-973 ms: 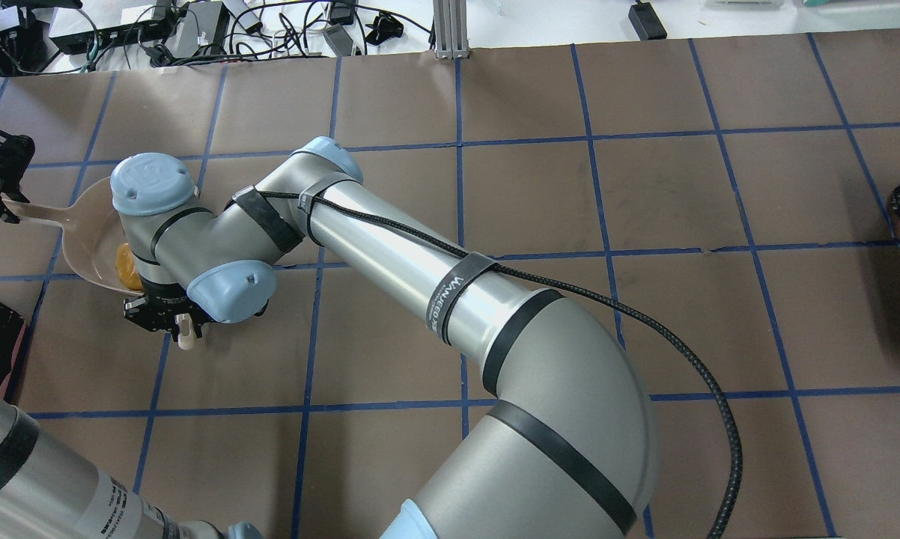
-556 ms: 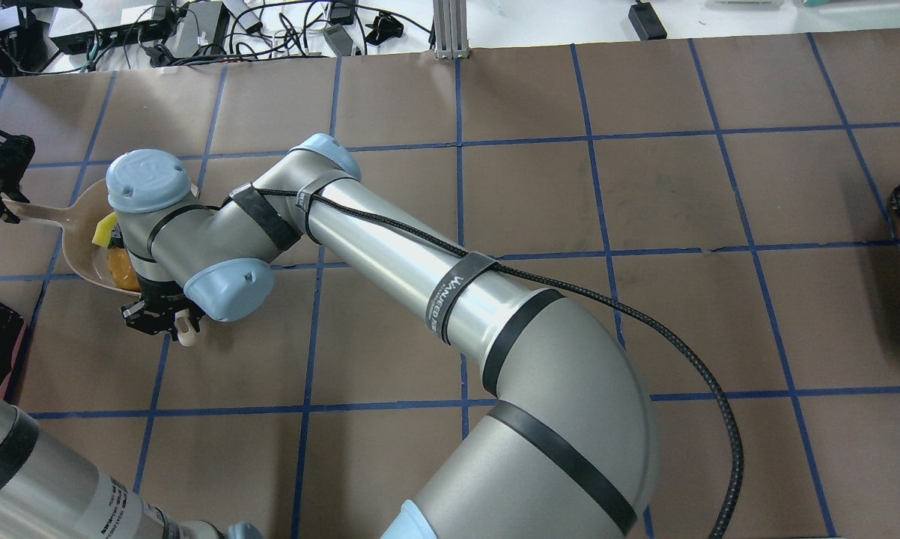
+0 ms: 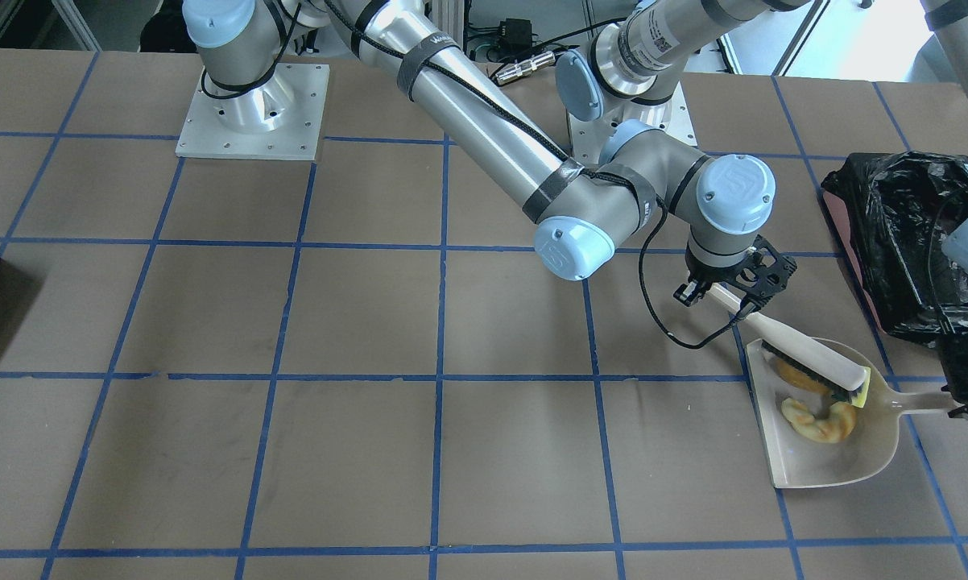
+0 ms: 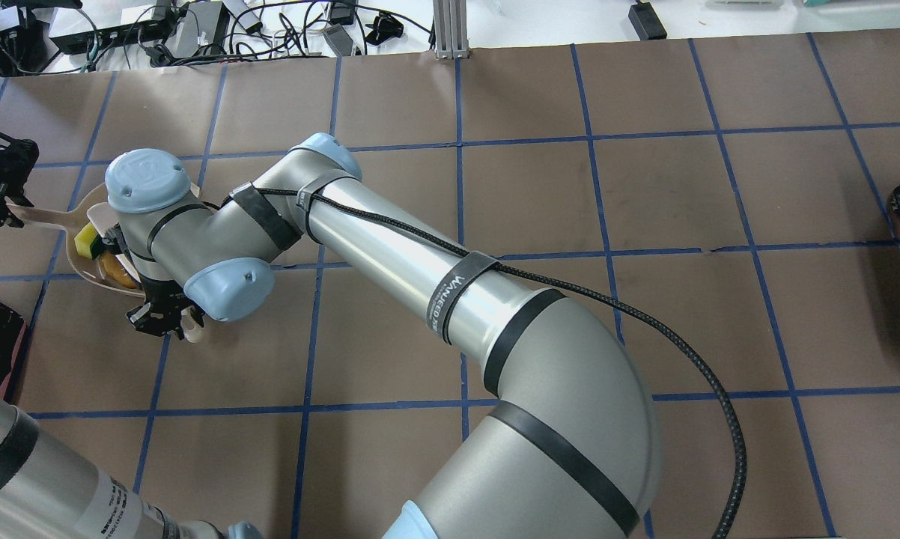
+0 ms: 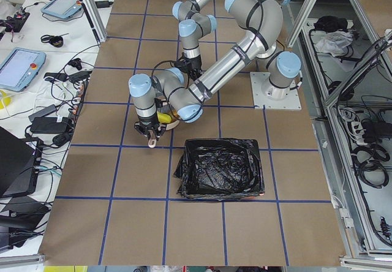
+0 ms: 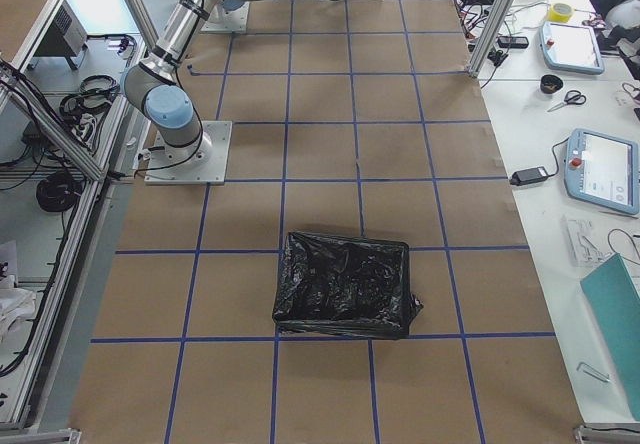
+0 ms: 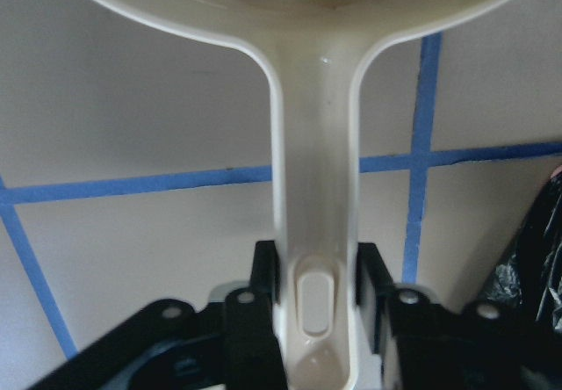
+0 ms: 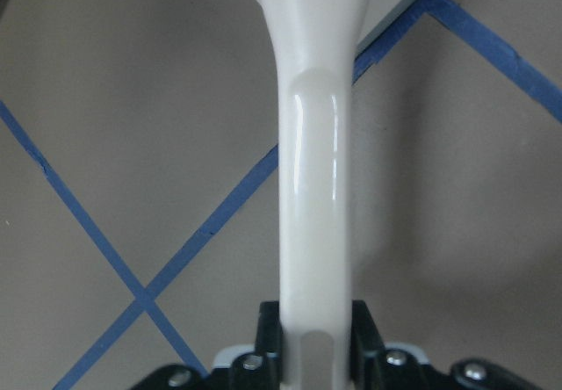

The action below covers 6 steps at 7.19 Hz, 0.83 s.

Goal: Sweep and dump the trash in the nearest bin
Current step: 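Sweep the sponge and potato pieces into the held dustpan with the right brush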

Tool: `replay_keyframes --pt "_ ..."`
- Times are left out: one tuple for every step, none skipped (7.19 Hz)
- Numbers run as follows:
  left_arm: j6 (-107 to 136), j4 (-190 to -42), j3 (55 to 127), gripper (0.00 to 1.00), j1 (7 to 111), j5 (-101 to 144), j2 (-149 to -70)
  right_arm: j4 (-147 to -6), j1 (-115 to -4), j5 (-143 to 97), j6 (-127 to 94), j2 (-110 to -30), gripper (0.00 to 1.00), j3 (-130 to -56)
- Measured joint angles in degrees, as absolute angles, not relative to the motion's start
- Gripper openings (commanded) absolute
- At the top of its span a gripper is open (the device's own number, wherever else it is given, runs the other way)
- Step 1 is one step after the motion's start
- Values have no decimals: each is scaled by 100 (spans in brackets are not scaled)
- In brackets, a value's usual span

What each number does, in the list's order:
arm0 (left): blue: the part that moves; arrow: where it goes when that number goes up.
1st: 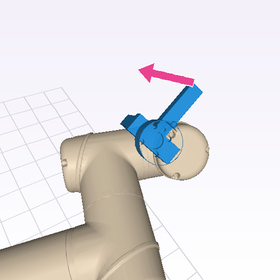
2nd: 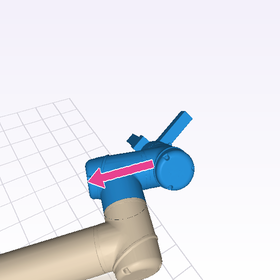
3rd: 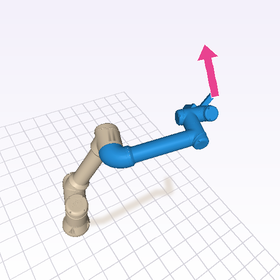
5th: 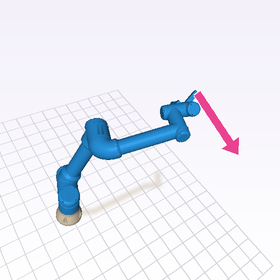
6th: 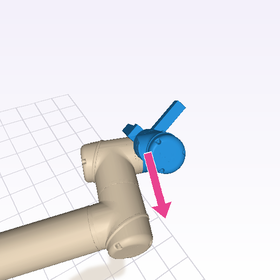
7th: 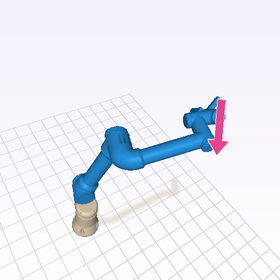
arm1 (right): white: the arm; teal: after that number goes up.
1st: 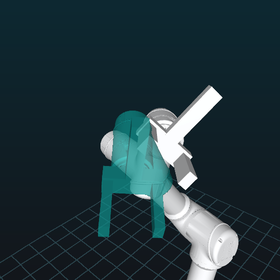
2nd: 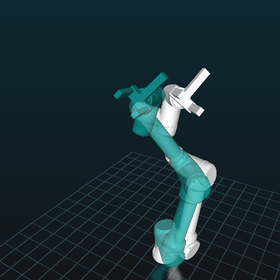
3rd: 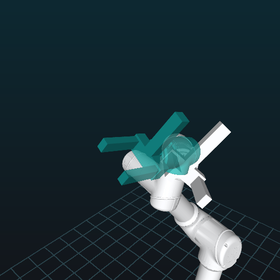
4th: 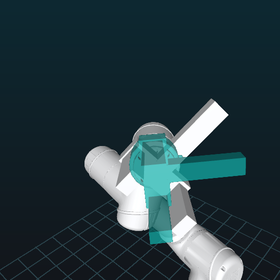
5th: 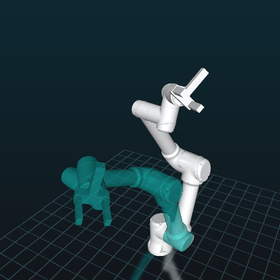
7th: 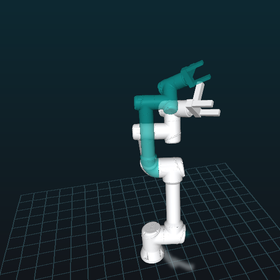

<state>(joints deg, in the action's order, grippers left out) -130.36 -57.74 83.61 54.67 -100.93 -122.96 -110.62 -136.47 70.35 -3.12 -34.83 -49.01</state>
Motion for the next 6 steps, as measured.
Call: replay_keyframes --pt "-13044 -5774 8364 0 5467 -10091 -12293 -11063 -13611 7005 -516 -3506 0 -4921" --pt "-13056 -5774 8367 0 5467 -10090 -12290 -11079 -13560 6911 -1057 -3541 0 -4933" --pt "-13066 -5774 8367 0 5467 -10090 -12288 -11089 -13514 6812 -1778 -3599 0 -4939" --pt "-13073 -5774 8367 0 5467 -10090 -12288 -11090 -13476 6763 -2582 -3690 0 -4958" --pt "-13085 -5776 8367 0 5467 -10090 -12281 -11000 -13402 6806 -3283 -3832 0 -5026" --pt "-13085 -5783 8366 0 5465 -10079 -12254 -10713 -13271 6974 -3886 -4079 0 -5225"
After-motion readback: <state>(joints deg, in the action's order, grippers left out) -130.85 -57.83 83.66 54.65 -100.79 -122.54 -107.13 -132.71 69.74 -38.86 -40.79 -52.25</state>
